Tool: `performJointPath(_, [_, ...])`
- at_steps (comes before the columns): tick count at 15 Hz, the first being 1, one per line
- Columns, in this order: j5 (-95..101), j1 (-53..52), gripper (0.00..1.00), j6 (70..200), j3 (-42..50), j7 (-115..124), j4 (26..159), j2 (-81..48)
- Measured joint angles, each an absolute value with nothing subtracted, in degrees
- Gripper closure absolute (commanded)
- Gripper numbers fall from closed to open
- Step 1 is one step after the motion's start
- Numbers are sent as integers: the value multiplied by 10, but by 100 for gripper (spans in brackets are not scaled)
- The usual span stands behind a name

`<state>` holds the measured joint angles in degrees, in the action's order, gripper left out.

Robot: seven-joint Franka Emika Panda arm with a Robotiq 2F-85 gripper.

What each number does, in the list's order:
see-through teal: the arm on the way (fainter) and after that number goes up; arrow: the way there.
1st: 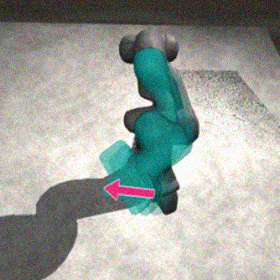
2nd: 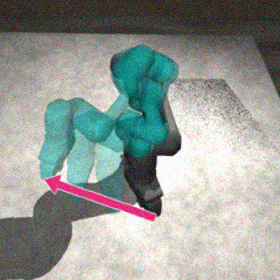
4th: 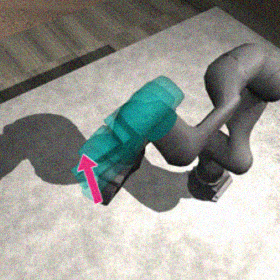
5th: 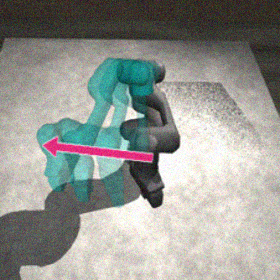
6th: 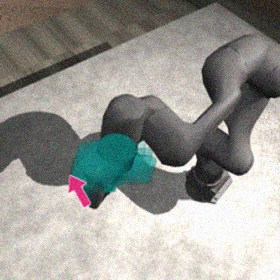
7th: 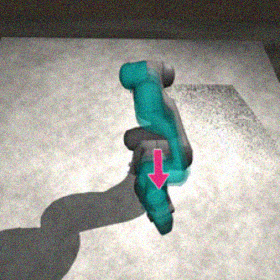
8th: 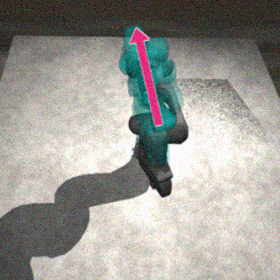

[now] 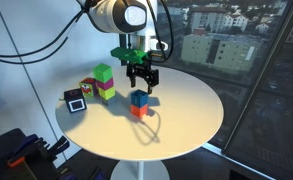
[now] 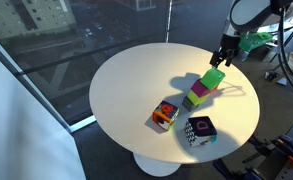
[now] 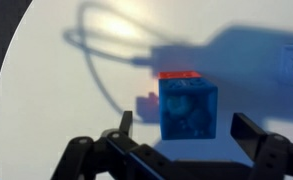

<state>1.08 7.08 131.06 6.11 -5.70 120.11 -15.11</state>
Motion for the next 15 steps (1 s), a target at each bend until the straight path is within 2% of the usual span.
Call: performJointPath(15, [23, 57, 0, 1362, 59, -57, 1235, -155])
